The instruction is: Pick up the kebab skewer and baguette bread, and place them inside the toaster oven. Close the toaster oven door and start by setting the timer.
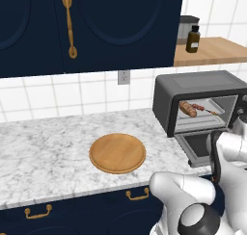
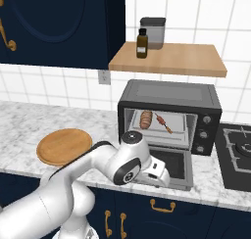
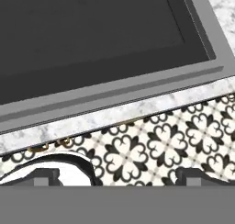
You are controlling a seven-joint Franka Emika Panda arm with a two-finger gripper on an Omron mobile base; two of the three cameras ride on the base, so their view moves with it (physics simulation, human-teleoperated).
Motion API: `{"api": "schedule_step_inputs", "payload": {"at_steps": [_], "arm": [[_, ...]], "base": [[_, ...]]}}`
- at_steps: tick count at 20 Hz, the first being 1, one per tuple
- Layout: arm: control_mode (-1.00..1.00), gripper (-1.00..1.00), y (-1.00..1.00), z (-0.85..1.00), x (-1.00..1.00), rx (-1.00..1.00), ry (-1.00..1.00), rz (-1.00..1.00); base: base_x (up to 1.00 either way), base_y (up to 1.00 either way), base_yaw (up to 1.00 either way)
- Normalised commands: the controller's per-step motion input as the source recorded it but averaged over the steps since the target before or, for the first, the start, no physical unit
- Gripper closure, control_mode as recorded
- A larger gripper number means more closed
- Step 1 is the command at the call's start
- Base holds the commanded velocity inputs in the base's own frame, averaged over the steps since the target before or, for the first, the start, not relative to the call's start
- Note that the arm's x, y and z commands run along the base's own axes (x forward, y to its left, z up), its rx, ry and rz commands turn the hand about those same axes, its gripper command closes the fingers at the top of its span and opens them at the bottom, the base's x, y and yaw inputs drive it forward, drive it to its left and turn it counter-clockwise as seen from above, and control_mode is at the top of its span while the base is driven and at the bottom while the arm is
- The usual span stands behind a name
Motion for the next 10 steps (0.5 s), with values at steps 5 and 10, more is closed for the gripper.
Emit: {"api": "schedule_step_inputs", "payload": {"at_steps": [5,10], "arm": [[-1.0,-1.0,0.21,-0.46,0.0,0.0,0.17,0.16],[-1.0,-1.0,0.03,-0.41,0.0,0.0,0.12,0.11]], "base": [[0.0,0.0,0.0],[0.0,0.0,0.0]]}}
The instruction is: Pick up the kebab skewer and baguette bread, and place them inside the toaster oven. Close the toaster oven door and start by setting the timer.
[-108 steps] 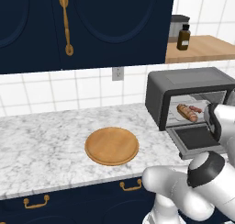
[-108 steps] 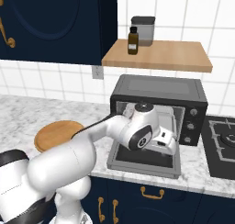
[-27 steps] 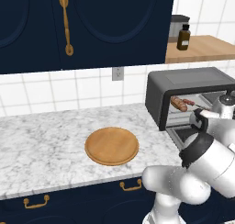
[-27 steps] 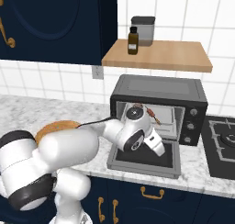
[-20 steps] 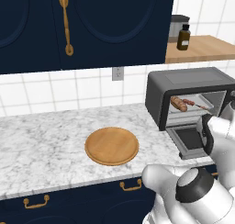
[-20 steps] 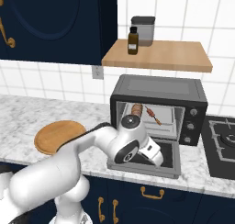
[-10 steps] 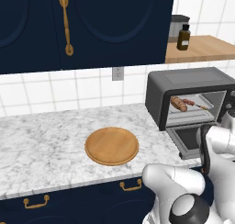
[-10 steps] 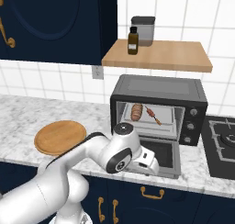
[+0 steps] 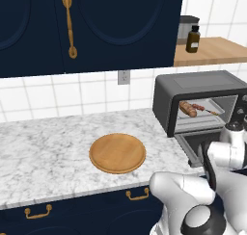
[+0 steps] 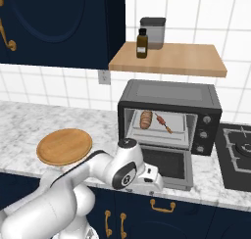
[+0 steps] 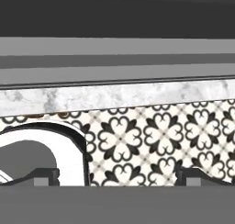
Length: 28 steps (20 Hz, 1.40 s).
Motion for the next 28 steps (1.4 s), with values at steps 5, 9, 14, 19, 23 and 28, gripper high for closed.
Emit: {"api": "schedule_step_inputs", "payload": {"at_steps": [5,9,14,19,23,28], "arm": [[-1.0,-1.0,0.0,-0.34,0.09,0.0,0.03,0.03],[-1.0,-1.0,0.0,-0.12,0.26,0.0,0.0,0.0],[-1.0,-1.0,0.0,-0.06,0.28,0.0,0.0,0.0],[-1.0,-1.0,0.0,-0.1,0.44,0.01,0.0,0.0],[-1.0,-1.0,0.0,-0.12,0.44,0.03,0.0,0.0],[-1.0,-1.0,0.0,-0.02,0.55,0.04,-0.04,-0.01]], "base": [[0.0,0.0,0.0],[0.0,0.0,0.0],[0.0,0.0,0.0],[0.0,0.0,0.0],[0.0,0.0,0.0],[0.0,0.0,0.0]]}}
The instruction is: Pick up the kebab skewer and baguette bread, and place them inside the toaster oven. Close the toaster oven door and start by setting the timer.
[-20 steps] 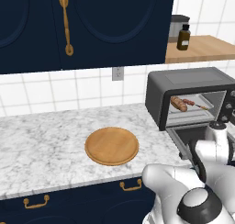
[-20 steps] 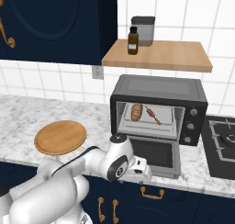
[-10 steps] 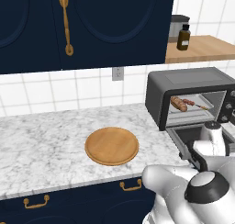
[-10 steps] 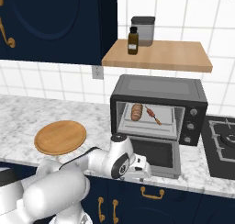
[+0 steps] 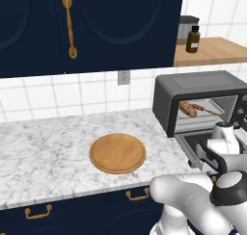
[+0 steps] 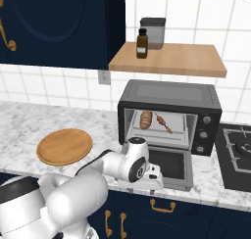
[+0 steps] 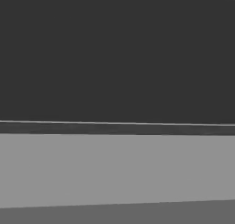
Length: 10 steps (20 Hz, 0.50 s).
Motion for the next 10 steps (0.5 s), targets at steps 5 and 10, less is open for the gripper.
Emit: {"api": "schedule_step_inputs", "payload": {"at_steps": [5,10], "arm": [[-1.0,-1.0,0.04,0.03,0.69,0.01,-0.26,-0.06],[-1.0,-1.0,0.1,0.17,0.66,0.0,-0.43,-0.07]], "base": [[0.0,0.0,0.0],[0.0,0.0,0.0]]}}
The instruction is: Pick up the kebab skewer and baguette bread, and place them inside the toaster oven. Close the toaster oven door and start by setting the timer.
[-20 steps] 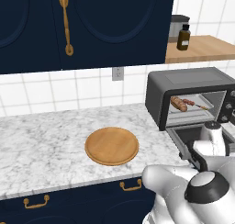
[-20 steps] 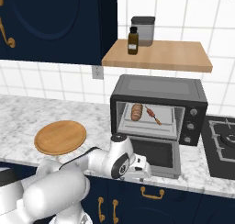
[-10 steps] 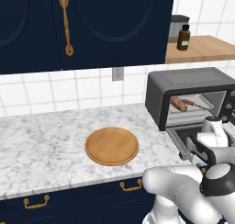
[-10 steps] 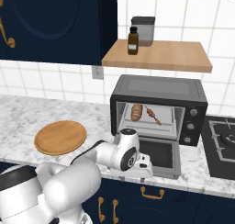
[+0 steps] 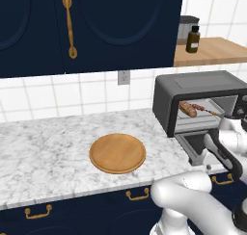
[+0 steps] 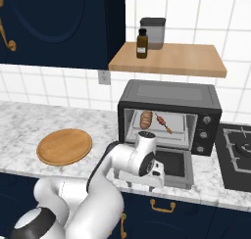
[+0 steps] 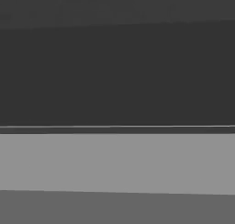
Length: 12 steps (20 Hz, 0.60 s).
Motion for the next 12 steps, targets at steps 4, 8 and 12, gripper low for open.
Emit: {"api": "schedule_step_inputs", "payload": {"at_steps": [4,8,12], "arm": [[-1.0,-1.0,0.26,0.13,0.74,0.0,-0.5,-0.07],[-1.0,-1.0,0.49,0.06,0.96,0.0,-0.48,-0.09],[-1.0,-1.0,0.53,0.01,1.0,0.0,-0.45,-0.1]], "base": [[0.0,0.0,0.0],[0.0,0.0,0.0],[0.0,0.0,0.0]]}}
